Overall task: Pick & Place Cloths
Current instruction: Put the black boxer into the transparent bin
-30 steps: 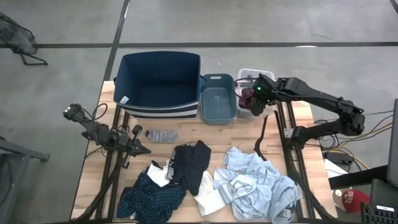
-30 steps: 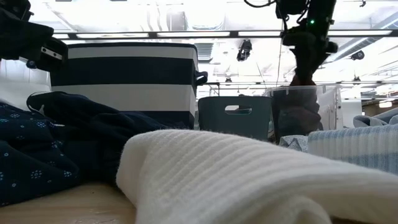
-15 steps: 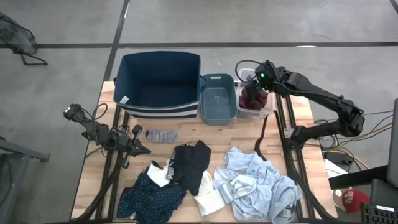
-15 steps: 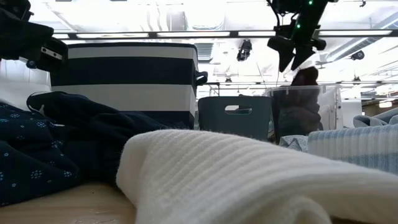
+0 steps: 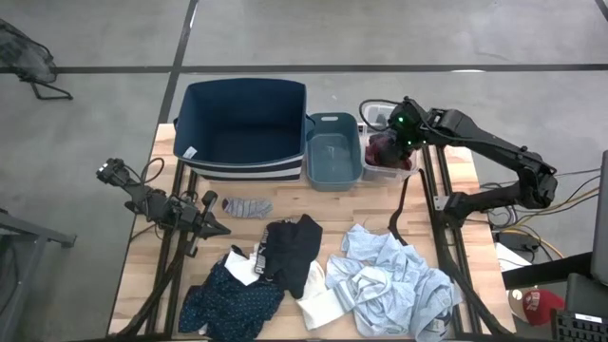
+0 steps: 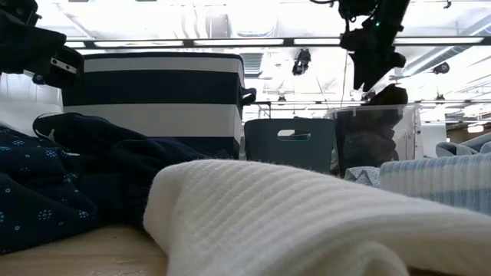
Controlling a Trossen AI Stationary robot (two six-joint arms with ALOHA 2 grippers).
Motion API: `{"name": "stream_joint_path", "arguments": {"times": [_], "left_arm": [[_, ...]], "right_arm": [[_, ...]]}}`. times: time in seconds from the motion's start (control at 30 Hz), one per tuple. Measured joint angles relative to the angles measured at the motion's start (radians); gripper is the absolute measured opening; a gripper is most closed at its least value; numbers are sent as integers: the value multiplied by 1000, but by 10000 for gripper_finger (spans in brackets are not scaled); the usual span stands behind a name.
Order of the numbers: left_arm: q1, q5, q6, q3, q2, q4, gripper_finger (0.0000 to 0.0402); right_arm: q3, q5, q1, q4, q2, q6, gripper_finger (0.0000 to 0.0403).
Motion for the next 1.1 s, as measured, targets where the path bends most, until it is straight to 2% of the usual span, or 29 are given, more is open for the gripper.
{"name": "stream_joint_path", "arguments": {"times": [0.17, 0.23, 0.47, 0.7, 0.8, 0.87, 0.97, 1.1], "left_arm": [[0, 0, 0, 0, 0, 0, 3], [0, 0, 0, 0, 0, 0, 3], [0, 0, 0, 0, 0, 0, 3], [0, 0, 0, 0, 0, 0, 3], [0, 0, 0, 0, 0, 0, 3], [0, 0, 0, 0, 0, 0, 3], [0, 0, 0, 0, 0, 0, 3], [0, 0, 0, 0, 1, 0, 3]], "right_arm": [[-25, -173, 74, 93, -4, 6, 145], [-31, -211, 119, 146, -4, 4, 134], [-33, -214, 297, 283, -4, -30, 108], [-65, -207, 514, 508, 30, -37, 98], [-85, -193, 590, 607, 74, -82, 102], [-97, -136, 634, 658, 121, -98, 112], [-99, -46, 675, 693, 202, -116, 136], [-85, -22, 708, 748, 314, -115, 178]]}}
